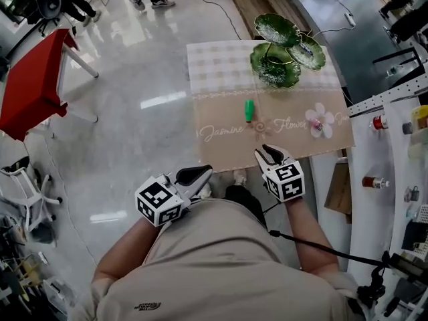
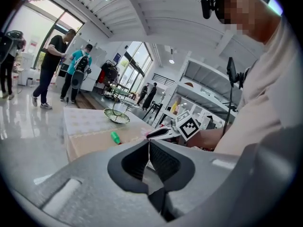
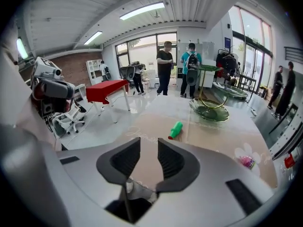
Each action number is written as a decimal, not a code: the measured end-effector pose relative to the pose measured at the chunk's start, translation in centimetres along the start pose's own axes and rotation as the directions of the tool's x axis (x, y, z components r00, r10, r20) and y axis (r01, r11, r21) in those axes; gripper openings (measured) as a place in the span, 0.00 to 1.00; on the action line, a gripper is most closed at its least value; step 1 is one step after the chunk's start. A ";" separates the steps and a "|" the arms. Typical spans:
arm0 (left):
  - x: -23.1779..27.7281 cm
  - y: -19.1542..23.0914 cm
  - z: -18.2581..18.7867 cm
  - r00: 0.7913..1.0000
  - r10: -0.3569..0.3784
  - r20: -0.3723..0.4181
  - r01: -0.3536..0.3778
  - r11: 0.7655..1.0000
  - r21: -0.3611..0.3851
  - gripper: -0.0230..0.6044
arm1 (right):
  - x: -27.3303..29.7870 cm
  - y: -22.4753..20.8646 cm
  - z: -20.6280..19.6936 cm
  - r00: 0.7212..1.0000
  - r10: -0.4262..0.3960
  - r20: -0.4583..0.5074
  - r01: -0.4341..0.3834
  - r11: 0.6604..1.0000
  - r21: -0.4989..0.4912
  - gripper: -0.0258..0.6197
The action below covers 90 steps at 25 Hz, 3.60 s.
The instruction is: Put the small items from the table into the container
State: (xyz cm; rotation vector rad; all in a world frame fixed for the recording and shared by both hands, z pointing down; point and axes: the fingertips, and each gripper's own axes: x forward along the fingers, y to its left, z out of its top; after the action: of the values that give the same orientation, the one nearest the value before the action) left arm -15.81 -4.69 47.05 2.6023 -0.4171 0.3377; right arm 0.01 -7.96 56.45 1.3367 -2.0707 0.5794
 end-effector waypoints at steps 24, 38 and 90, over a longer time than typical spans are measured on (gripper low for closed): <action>0.7 3.2 2.4 0.953 0.299 0.043 -0.292 0.948 -0.126 0.05 | 18.9 -10.6 1.1 0.991 0.024 -0.134 -0.001 0.986 0.166 0.38; 5.1 2.7 4.5 0.936 0.350 0.045 -0.344 0.933 -0.106 0.05 | 17.8 -11.5 1.2 0.984 0.112 -0.140 -0.119 0.992 -0.042 0.30; 12.9 1.3 5.4 0.890 0.450 0.071 -0.433 0.884 -0.173 0.05 | 12.4 -38.1 16.8 0.987 0.032 -0.156 -0.095 0.905 -0.416 0.35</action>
State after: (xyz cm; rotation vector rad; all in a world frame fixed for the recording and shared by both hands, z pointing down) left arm -3.47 -11.45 46.99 2.3595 -1.0432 0.2990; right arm 26.88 -41.99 54.30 0.9487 -1.9801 0.2234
